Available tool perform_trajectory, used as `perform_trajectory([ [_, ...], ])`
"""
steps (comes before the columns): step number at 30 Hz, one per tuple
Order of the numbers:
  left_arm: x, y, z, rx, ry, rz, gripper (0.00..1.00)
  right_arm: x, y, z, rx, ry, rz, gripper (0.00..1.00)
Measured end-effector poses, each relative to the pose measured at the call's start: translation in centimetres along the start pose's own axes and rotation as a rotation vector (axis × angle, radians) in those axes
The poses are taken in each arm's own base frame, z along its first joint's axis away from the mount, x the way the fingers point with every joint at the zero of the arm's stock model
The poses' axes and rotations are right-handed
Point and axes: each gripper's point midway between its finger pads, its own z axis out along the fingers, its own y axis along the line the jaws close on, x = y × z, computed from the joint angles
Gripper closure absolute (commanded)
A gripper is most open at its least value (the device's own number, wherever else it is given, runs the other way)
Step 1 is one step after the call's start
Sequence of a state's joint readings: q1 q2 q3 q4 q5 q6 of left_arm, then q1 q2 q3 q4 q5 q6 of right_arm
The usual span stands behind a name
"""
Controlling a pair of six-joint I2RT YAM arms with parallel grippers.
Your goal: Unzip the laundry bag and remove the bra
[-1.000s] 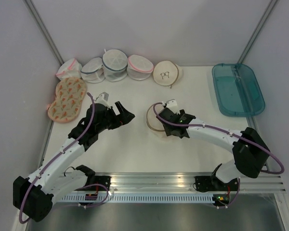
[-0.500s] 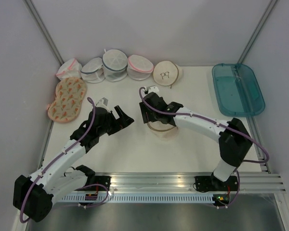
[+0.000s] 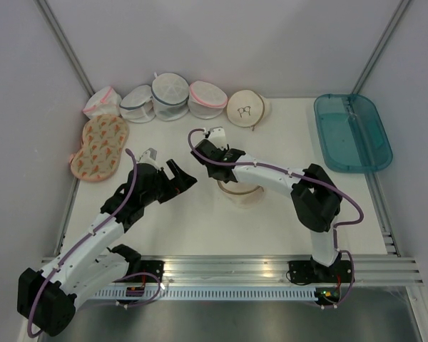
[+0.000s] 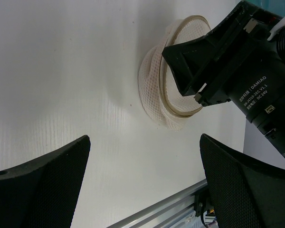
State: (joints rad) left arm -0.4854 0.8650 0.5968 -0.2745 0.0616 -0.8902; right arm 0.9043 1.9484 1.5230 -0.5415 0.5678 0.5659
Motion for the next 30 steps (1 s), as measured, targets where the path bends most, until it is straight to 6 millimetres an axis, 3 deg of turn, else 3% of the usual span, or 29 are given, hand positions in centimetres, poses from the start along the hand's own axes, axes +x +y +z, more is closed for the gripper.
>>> perform_trajectory([
  [8,0.0,0.0,0.0,0.000,0.000,0.000,0.00,0.8,-1.4,0.4,0.080,0.008,-0.014,0.64],
  [11,0.0,0.0,0.0,0.000,0.001,0.000,0.01,0.9,-1.5,0.5,0.087,0.009,-0.013,0.90],
  [13,0.0,0.1,0.0,-0.002,0.000,-0.001,0.01,0.9,-1.6,0.4,0.090,0.010,-0.012,0.99],
  [21,0.1,0.2,0.1,-0.004,0.002,-0.001,0.01,0.9,-2.7,0.1,0.132,-0.001,-0.011,1.00],
  [30,0.4,-0.4,1.1,0.026,0.026,-0.001,0.01,-0.5,-7.0,-4.6,0.198,-0.069,0.045,0.99],
])
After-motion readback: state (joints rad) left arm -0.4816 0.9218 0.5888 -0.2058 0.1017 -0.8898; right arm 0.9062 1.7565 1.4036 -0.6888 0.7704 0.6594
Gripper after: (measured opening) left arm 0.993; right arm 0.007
